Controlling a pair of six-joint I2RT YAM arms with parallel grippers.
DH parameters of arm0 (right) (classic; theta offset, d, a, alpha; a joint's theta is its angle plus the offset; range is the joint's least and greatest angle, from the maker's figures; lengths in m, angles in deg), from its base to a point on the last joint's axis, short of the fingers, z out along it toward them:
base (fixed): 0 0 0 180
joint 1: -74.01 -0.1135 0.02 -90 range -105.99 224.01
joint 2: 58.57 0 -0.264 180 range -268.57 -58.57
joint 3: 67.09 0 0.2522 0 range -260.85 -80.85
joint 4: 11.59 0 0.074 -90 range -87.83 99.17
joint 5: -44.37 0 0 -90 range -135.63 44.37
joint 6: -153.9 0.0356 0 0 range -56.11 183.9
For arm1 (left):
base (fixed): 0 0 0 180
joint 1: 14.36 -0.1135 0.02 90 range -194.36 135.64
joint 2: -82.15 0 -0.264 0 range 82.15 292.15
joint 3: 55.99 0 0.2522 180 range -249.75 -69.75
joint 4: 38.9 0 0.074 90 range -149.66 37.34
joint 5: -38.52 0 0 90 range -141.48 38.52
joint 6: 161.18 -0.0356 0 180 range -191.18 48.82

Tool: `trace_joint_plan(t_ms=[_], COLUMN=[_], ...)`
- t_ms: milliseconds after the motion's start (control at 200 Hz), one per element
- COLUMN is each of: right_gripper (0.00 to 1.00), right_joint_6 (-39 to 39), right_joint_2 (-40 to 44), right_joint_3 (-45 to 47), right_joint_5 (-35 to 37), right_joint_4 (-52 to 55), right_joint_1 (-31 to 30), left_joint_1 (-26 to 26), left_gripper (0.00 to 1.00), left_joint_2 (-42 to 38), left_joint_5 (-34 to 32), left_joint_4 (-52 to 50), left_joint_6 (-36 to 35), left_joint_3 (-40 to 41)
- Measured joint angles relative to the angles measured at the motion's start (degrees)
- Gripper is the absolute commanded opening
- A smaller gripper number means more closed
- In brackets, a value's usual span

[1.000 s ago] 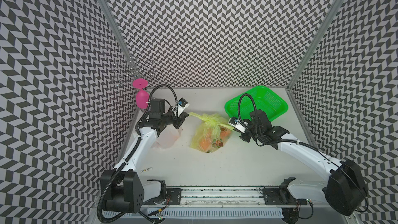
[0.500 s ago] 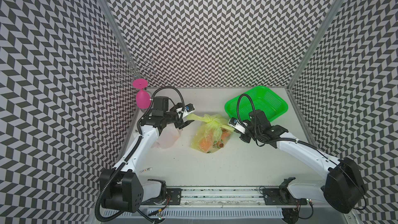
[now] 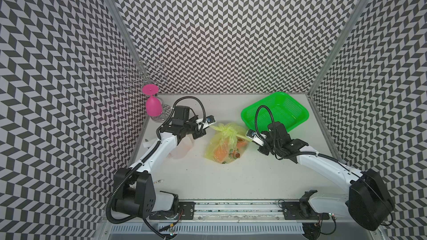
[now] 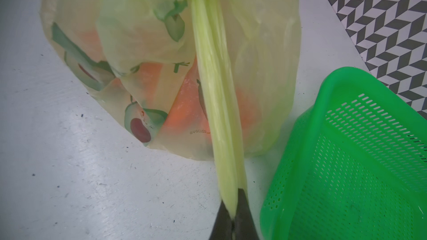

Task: Place the oranges into plastic bags & tie knots
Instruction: Tie the plastic bag at the center of the board, then reset both arms

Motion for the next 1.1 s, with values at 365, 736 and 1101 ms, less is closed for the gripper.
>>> trace_joint_plan(t_ms=[365,736,1101], right_gripper=[0.49,0.99,0.99], right_joint_6=[-0.7,13.4,34.0], right_joint_2=[0.1,14.4,13.7], right_joint_3=[-2.1,-5.9,13.2], right_joint_5=[-1.3,2.5,10.1], right_joint_4=[6.5,3.2,-22.6], right_joint_1=[0.9,20.9,32.5], left_joint_1=[-4.2,-16.1,-25.4], left_gripper=[0.47,1.0,1.0], left_joint_2=[1.3,-19.2,-27.4], left_joint_5=[2.3,3.0,-3.1], left_joint_4=[0.6,10.0,36.1], left_joint_6=[4.7,27.5,43.1], left_joint_3=[1.2,4.5,34.2])
